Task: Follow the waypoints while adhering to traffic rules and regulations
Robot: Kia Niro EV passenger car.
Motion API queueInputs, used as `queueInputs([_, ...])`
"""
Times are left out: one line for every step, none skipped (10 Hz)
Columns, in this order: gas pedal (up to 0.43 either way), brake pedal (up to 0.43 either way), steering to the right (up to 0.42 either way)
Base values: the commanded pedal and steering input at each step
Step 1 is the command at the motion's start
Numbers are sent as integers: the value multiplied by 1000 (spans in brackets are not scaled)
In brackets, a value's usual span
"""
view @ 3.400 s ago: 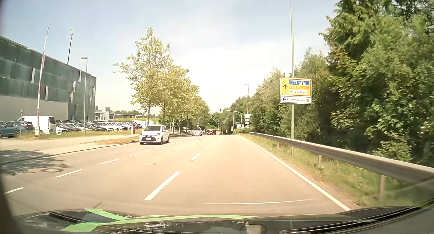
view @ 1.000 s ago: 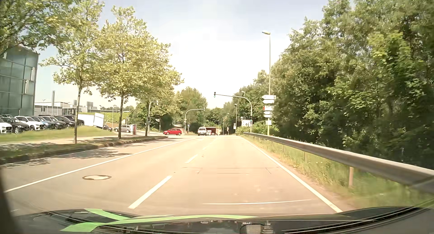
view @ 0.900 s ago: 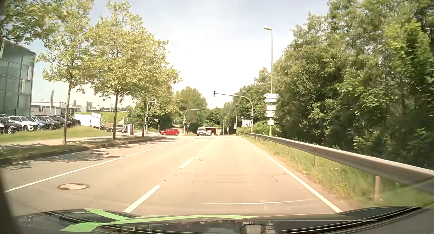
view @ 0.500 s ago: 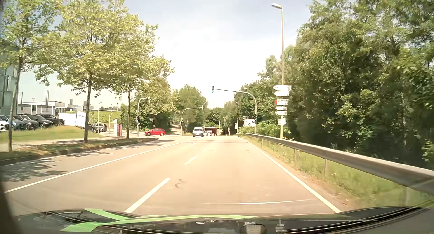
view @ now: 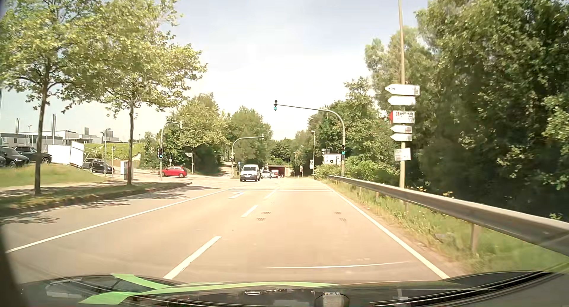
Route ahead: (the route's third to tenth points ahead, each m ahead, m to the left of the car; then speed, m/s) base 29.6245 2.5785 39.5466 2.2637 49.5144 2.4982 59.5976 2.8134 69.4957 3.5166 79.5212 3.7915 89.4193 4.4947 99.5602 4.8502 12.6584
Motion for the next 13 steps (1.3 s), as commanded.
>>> queueInputs([47,0,-4])
queueInputs([47,0,-4])
queueInputs([47,0,-4])
queueInputs([47,0,-4])
queueInputs([47,0,-3])
queueInputs([47,0,-3])
queueInputs([47,0,-4])
queueInputs([47,0,-3])
queueInputs([47,0,-3])
queueInputs([47,0,-3])
queueInputs([47,0,-3])
queueInputs([47,0,-3])
queueInputs([47,0,-3])
